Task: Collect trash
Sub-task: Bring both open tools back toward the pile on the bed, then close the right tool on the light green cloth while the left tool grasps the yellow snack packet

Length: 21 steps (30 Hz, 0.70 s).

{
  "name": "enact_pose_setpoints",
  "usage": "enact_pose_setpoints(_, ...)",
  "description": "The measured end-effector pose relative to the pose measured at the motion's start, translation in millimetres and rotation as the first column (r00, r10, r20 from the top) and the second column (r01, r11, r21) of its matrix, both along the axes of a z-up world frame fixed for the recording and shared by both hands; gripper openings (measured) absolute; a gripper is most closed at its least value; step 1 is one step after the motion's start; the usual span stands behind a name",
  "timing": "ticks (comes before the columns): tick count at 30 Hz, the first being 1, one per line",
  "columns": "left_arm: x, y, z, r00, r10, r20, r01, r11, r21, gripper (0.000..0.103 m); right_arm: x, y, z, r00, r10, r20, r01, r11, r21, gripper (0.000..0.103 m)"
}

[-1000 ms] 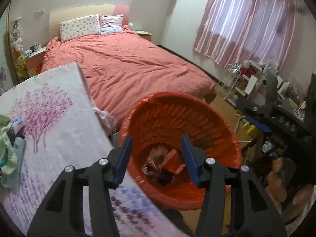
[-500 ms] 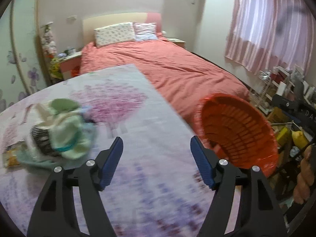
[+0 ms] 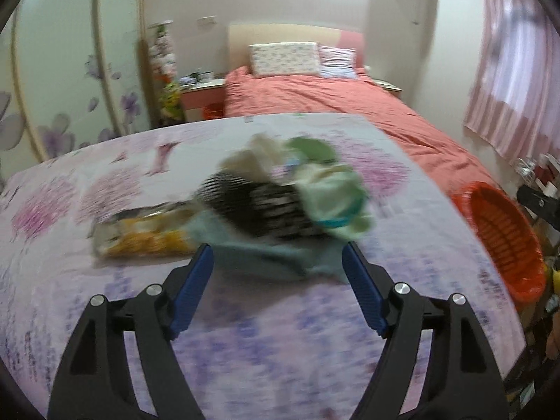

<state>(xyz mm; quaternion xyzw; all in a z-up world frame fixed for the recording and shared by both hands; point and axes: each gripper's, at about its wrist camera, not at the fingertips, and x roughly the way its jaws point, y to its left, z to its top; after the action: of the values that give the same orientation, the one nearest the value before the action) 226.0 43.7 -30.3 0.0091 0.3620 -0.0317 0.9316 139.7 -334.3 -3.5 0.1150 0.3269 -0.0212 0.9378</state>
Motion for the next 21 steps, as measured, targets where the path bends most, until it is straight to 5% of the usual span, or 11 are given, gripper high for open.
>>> enact_pose_setpoints(13, -9.3, 115.5, -17.9, 0.974, 0.221, -0.042, -0.221, 0.975, -0.007, 0.075, 13.2, 122.6, -19.1, 0.957, 0.282, -0.063, -0.283, 0.959, -0.011, 0.06)
enact_pose_setpoints(17, -10.9, 130.2, -21.8, 0.966, 0.254, -0.049, -0.255, 0.967, -0.01, 0.075, 23.3, 143.6, -19.5, 0.96, 0.276, -0.047, -0.278, 0.958, -0.064, 0.058)
enact_pose_setpoints(21, -12.6, 137.1, -24.8, 0.963, 0.262, -0.057, -0.264, 0.964, -0.017, 0.075, 48.3, 143.3, -25.1, 0.971, 0.232, -0.061, -0.233, 0.972, -0.004, 0.058)
